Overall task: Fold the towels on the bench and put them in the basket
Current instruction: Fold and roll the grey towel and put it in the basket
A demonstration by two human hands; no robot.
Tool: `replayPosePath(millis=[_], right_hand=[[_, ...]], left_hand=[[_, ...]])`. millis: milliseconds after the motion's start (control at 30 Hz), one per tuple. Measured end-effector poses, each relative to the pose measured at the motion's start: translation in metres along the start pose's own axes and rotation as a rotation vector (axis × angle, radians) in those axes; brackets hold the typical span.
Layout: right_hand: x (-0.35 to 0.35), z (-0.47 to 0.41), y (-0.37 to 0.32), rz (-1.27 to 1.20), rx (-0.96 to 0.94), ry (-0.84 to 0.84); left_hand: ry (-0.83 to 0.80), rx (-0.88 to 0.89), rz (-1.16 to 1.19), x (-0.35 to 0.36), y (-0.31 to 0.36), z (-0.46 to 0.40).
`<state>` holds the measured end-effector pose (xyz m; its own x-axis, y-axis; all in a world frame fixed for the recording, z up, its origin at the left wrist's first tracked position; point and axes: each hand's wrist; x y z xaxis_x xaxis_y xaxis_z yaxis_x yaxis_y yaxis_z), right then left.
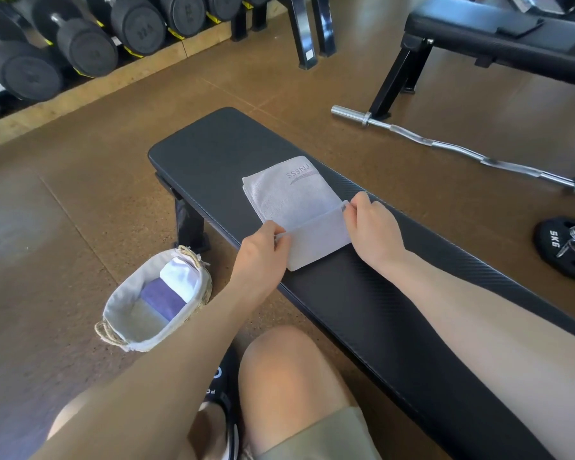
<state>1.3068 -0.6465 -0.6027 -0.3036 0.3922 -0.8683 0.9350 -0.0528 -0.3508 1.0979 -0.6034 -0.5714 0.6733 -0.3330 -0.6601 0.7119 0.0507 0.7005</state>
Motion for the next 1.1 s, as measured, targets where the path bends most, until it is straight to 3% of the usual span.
replayPosePath(millis=[400, 733, 867, 1000, 1100], right_hand=[[-0.015, 0.010, 0.007, -0.122, 0.030, -0.129], [-0.012, 0.003, 0.009, -0.080, 0.025, -0.204], [-0.013, 0.001, 0.007, -0.083, 0.025, -0.193], [-0.009, 0.007, 0.004, 0.131, -0.155, -0.123], [-0.006, 0.007, 0.003, 0.312, -0.307, -0.122]], left_hand=[[-0.115, -0.065, -0.034, -0.006, -0.003, -0.009], [-0.043, 0.017, -0.222, -0.003, -0.005, -0.006], [0.064, 0.090, -0.489, 0.001, -0.005, -0.007], [0.336, 0.473, -0.803, 0.005, 0.006, -0.003], [0.153, 0.838, -0.946, 0.017, 0.009, -0.003]])
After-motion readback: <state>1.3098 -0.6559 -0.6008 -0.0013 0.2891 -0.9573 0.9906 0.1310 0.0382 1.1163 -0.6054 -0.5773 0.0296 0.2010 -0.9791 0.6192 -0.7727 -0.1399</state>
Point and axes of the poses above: each hand's wrist, its own z-axis away from the middle knuckle, its own x-axis out of the palm, y = z × x, and after that the axes turned 15 degrees about -x, right-handed
